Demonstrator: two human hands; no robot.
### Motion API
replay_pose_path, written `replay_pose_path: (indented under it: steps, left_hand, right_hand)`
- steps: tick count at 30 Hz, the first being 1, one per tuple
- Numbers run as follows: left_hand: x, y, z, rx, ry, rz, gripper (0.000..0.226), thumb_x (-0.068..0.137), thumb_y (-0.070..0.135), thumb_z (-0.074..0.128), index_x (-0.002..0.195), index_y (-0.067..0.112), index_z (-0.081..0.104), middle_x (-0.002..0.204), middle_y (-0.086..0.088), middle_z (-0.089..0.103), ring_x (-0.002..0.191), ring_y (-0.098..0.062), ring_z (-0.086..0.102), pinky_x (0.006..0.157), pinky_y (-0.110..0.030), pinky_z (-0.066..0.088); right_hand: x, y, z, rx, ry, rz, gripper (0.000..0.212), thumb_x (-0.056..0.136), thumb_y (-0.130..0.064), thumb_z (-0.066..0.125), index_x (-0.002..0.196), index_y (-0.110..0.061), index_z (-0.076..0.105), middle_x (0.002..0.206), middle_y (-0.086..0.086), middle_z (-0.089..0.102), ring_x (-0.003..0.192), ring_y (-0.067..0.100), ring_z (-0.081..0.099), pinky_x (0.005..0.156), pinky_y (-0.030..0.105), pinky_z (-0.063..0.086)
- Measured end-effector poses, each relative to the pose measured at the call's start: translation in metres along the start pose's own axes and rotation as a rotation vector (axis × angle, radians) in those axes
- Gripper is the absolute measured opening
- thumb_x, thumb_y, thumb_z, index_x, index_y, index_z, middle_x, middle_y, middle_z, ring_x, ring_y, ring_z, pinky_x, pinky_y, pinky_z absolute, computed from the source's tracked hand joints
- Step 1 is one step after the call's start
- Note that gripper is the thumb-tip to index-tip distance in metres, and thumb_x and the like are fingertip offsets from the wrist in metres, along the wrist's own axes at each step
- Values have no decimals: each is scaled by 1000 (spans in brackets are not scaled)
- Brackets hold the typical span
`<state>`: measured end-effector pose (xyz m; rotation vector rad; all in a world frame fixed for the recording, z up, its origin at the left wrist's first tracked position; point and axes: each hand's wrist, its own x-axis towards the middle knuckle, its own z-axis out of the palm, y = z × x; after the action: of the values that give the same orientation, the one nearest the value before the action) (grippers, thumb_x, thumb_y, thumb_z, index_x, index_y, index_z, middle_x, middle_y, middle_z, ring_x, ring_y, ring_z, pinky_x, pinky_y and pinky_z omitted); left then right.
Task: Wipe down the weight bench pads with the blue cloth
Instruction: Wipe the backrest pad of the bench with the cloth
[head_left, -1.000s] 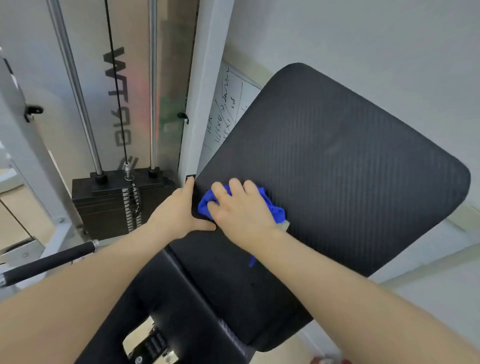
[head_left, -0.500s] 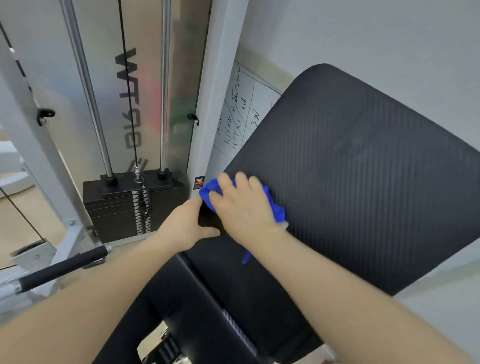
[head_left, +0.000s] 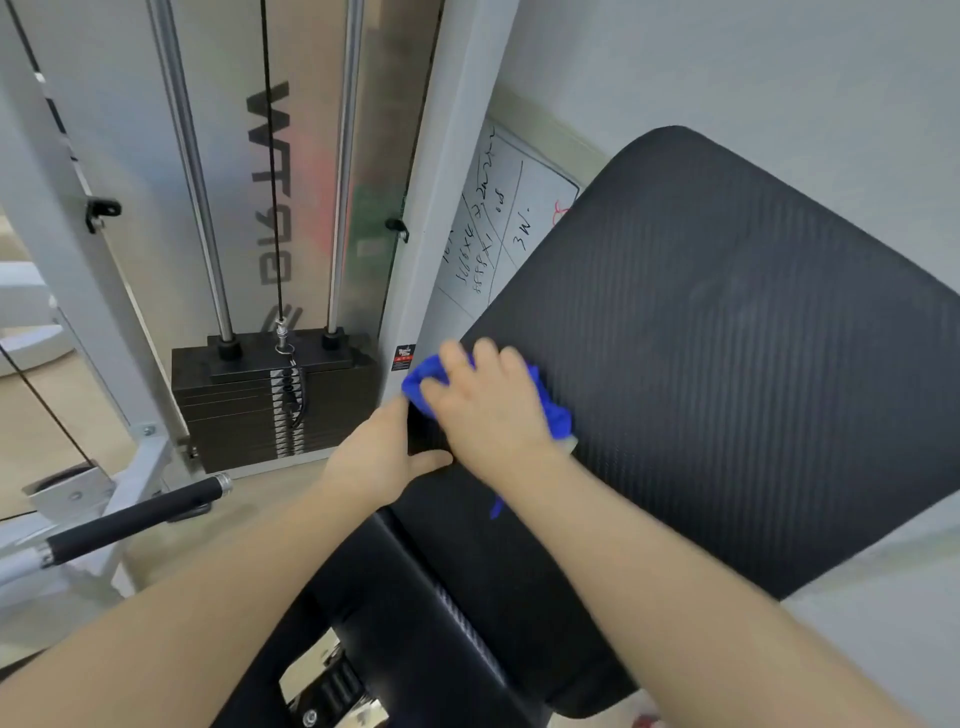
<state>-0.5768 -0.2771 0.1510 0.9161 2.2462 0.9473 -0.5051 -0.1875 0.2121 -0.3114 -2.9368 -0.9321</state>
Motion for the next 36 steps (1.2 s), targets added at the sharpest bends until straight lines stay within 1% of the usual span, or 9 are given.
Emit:
replay_pose_path:
  steps: [2, 5, 10, 14, 19, 23, 25, 30, 36]
  left_hand:
    - [-5, -1, 1, 69, 10, 19, 79, 82, 36, 66, 144, 14, 23, 146, -8, 38, 132, -27, 41, 105, -39, 38]
    - [-10, 5, 1, 210, 121, 225, 79, 86, 29, 63, 148, 16, 16, 156, -2, 19, 141, -23, 26, 115, -39, 28]
    - [-5, 19, -7, 467, 199, 576, 72, 65, 18, 80, 129, 2, 51, 139, -20, 46, 125, -36, 49, 100, -49, 46]
    - [-10, 27, -7, 510, 216, 551, 72, 67, 20, 79, 131, 3, 50, 142, -19, 44, 126, -35, 49, 103, -46, 42]
    - [-24, 41, 5, 521, 87, 426, 108, 73, 54, 68, 146, 1, 10, 158, -14, 0, 146, -26, 10, 118, -34, 14]
    - [-27, 54, 13, 518, -20, 296, 136, 59, 68, 67, 144, -3, -10, 154, -16, -21, 146, -25, -9, 118, -32, 3]
    - [-27, 52, 18, 534, -6, 277, 140, 57, 67, 71, 144, -4, -12, 154, -18, -23, 146, -27, -9, 119, -33, 4]
    - [-35, 39, 32, 476, 149, 204, 137, 57, 56, 78, 146, 1, -11, 155, -22, -14, 145, -33, 3, 117, -38, 15]
    - [-48, 34, 50, 428, 226, 182, 112, 73, 45, 71, 148, 8, -4, 154, -15, 12, 139, -28, 25, 111, -37, 30]
  right_hand:
    - [13, 47, -17, -103, 212, 181, 28, 68, -11, 44, 83, -23, 65, 92, 4, 56, 72, 25, 50, 58, 32, 25]
    - [19, 100, -26, -9, 474, 408, 19, 56, -1, 61, 70, -12, 64, 87, 14, 61, 61, 27, 48, 54, 31, 26]
    - [-23, 38, 1, 14, 325, 310, 25, 63, -8, 51, 81, -16, 66, 96, 10, 63, 64, 26, 49, 54, 32, 34]
    - [-48, 57, -2, -85, 263, 85, 25, 60, -14, 56, 80, -22, 69, 95, 5, 64, 63, 23, 49, 55, 30, 34]
    - [-44, 163, -40, -161, 491, 429, 28, 55, 1, 58, 77, -15, 66, 94, 13, 64, 61, 25, 48, 56, 30, 25]
    - [-52, 136, -31, -53, 507, 582, 39, 55, 2, 50, 85, -17, 67, 95, 14, 62, 60, 25, 44, 54, 30, 24]
    - [-70, 95, -17, 17, 429, 506, 36, 58, -1, 44, 82, -17, 65, 90, 12, 59, 60, 23, 41, 54, 31, 22]
    - [-119, 57, 7, -38, 217, -65, 22, 49, -9, 66, 69, -18, 63, 87, 6, 62, 56, 21, 38, 53, 30, 24]
    - [-77, 125, -20, -118, 452, 327, 30, 63, 2, 38, 72, -16, 61, 94, 11, 63, 60, 23, 42, 55, 30, 23]
